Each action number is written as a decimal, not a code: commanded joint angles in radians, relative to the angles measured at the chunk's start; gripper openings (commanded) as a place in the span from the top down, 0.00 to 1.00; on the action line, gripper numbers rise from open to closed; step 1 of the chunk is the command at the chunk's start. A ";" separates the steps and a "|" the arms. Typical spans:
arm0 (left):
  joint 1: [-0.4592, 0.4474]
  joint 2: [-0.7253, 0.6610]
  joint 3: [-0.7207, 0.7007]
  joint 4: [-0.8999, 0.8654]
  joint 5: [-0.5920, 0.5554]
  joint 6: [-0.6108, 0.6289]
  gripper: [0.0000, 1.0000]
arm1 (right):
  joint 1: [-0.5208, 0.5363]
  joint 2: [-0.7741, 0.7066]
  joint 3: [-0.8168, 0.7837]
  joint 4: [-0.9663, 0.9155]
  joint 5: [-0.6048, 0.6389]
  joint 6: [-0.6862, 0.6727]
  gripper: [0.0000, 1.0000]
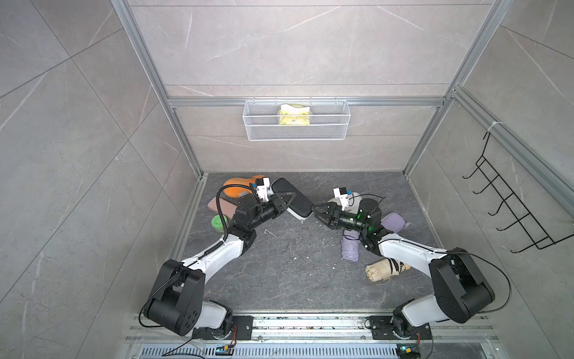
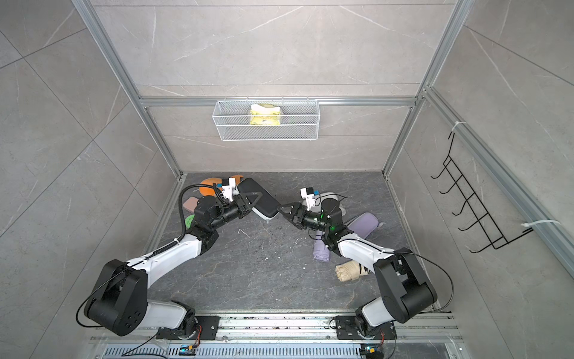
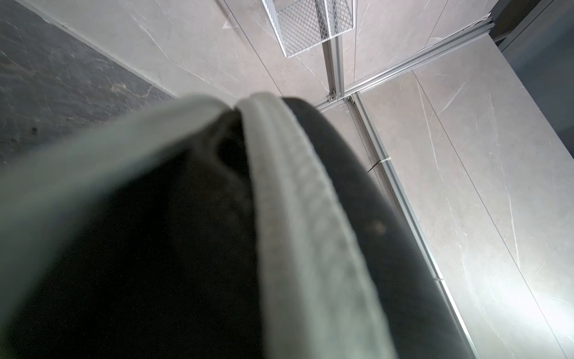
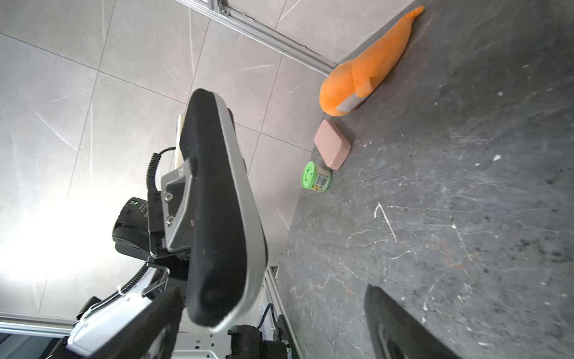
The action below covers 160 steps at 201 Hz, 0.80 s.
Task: Put umbrellas into zippered umbrella sleeves
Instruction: Adjust the umbrella sleeve.
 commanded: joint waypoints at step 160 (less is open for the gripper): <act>-0.033 0.095 0.020 0.236 0.029 -0.123 0.68 | 0.022 0.042 0.027 0.121 0.039 0.125 0.41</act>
